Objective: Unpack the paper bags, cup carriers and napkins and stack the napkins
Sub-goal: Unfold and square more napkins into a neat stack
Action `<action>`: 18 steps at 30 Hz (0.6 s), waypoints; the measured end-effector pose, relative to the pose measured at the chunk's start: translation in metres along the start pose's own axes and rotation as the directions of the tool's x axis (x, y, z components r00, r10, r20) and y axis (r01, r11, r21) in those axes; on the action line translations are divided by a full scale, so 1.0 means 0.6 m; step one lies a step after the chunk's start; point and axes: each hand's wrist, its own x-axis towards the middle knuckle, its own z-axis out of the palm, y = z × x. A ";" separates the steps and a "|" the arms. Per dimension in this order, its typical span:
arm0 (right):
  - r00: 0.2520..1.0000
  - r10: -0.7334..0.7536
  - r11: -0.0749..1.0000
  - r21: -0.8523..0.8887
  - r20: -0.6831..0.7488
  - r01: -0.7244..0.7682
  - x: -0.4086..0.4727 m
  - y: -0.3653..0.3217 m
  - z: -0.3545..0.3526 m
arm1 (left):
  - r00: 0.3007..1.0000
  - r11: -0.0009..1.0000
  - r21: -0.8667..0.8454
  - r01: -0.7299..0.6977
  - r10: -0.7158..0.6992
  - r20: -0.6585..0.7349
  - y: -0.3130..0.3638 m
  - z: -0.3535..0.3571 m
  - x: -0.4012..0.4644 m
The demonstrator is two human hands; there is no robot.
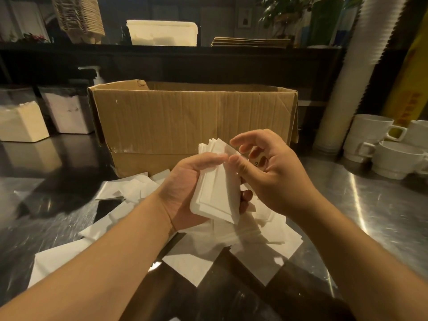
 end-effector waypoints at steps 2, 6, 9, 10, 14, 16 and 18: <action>0.998 -0.056 0.998 -0.005 0.028 0.056 -0.001 -0.003 -0.003 | 1.000 0.999 -0.050 -0.021 0.020 -0.016 0.001 -0.002 0.004; 0.967 -0.143 0.986 -0.054 0.209 0.157 -0.008 -0.006 -0.004 | 0.999 0.986 -0.161 -0.038 0.033 -0.036 0.005 0.002 0.005; 0.950 -0.142 0.967 -0.167 0.278 0.193 -0.008 -0.002 0.002 | 0.993 0.984 -0.166 -0.069 0.051 -0.108 0.005 0.004 0.004; 0.950 -0.137 0.965 -0.178 0.281 0.192 -0.009 0.000 0.004 | 0.992 0.985 -0.161 -0.065 0.047 -0.115 0.005 0.006 0.003; 0.949 -0.156 0.954 -0.207 0.275 0.217 -0.009 0.001 0.003 | 0.990 0.988 -0.139 -0.068 0.050 -0.130 0.007 0.007 0.003; 0.943 -0.175 0.953 -0.194 0.282 0.234 -0.009 0.000 0.003 | 0.990 0.987 -0.146 -0.071 0.052 -0.130 0.007 0.008 0.002; 0.961 -0.170 0.974 -0.110 0.220 0.197 -0.008 -0.001 0.002 | 0.999 0.989 -0.145 -0.029 0.022 -0.048 0.009 0.007 0.001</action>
